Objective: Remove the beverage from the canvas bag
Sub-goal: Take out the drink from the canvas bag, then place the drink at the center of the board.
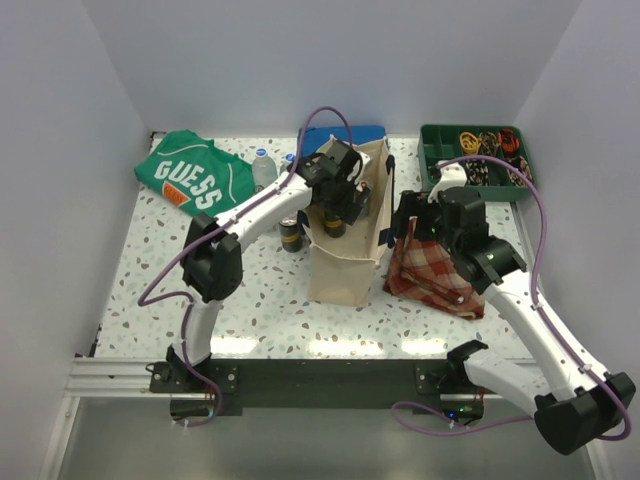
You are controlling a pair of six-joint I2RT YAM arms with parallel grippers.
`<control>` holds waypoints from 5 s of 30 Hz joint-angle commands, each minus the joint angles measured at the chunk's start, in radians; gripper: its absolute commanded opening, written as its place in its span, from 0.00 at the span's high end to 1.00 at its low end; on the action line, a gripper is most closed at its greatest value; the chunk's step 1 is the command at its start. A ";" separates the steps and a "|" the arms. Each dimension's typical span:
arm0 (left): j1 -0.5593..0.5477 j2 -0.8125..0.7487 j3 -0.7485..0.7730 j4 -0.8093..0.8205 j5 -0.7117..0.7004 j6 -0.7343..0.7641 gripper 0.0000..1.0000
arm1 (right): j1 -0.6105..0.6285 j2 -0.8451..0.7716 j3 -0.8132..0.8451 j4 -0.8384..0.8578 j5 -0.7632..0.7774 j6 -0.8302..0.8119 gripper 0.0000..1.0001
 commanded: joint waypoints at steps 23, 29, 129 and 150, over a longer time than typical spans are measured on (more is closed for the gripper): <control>0.011 -0.029 -0.034 0.038 0.073 0.018 1.00 | -0.001 0.012 0.033 0.024 0.012 -0.006 0.13; 0.009 -0.048 -0.037 0.036 0.072 0.022 1.00 | -0.003 0.002 0.035 0.022 0.012 -0.003 0.13; -0.028 -0.396 0.051 0.071 0.118 0.036 1.00 | -0.001 -0.084 0.024 -0.005 0.032 0.108 0.12; -0.031 -0.675 -0.185 0.306 0.026 0.010 1.00 | -0.003 -0.089 0.020 -0.010 0.029 0.126 0.12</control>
